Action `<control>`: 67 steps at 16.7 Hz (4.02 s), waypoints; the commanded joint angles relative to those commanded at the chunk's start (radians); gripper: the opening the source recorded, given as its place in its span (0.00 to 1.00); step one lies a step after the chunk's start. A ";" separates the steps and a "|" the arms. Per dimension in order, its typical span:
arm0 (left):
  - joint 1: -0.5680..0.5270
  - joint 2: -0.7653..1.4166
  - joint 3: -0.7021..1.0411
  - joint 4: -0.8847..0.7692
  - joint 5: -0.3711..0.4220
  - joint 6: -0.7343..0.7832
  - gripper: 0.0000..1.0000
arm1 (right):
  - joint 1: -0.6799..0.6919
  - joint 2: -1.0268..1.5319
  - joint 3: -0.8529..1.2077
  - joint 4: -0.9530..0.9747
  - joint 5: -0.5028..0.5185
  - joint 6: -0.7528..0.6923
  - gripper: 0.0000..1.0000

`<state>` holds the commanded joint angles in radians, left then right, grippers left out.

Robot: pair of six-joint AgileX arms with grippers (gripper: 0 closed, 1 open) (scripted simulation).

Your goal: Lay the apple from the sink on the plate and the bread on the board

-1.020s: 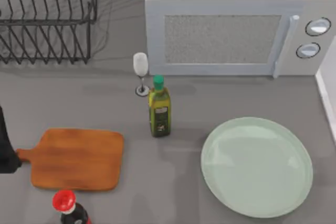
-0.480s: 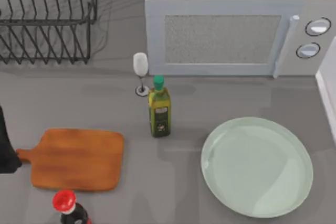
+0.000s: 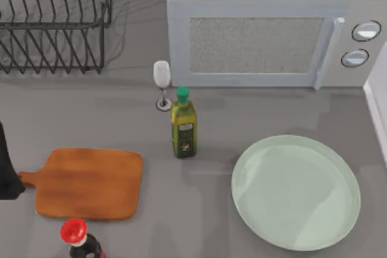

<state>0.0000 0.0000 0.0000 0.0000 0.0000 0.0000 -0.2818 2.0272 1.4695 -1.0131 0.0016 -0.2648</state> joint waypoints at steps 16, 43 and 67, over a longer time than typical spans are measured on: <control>0.000 0.000 0.000 0.000 0.000 0.000 1.00 | 0.001 0.314 -0.186 0.500 0.003 0.006 1.00; 0.000 0.000 0.000 0.000 0.000 0.000 1.00 | 0.003 0.233 -0.161 0.447 -0.011 0.013 0.00; 0.000 0.000 0.000 0.000 0.000 0.000 1.00 | 0.196 -0.085 -0.078 -0.013 -0.006 0.222 0.00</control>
<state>0.0000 0.0000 0.0000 0.0000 0.0000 0.0000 -0.0863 1.9424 1.3915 -1.0259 -0.0047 -0.0432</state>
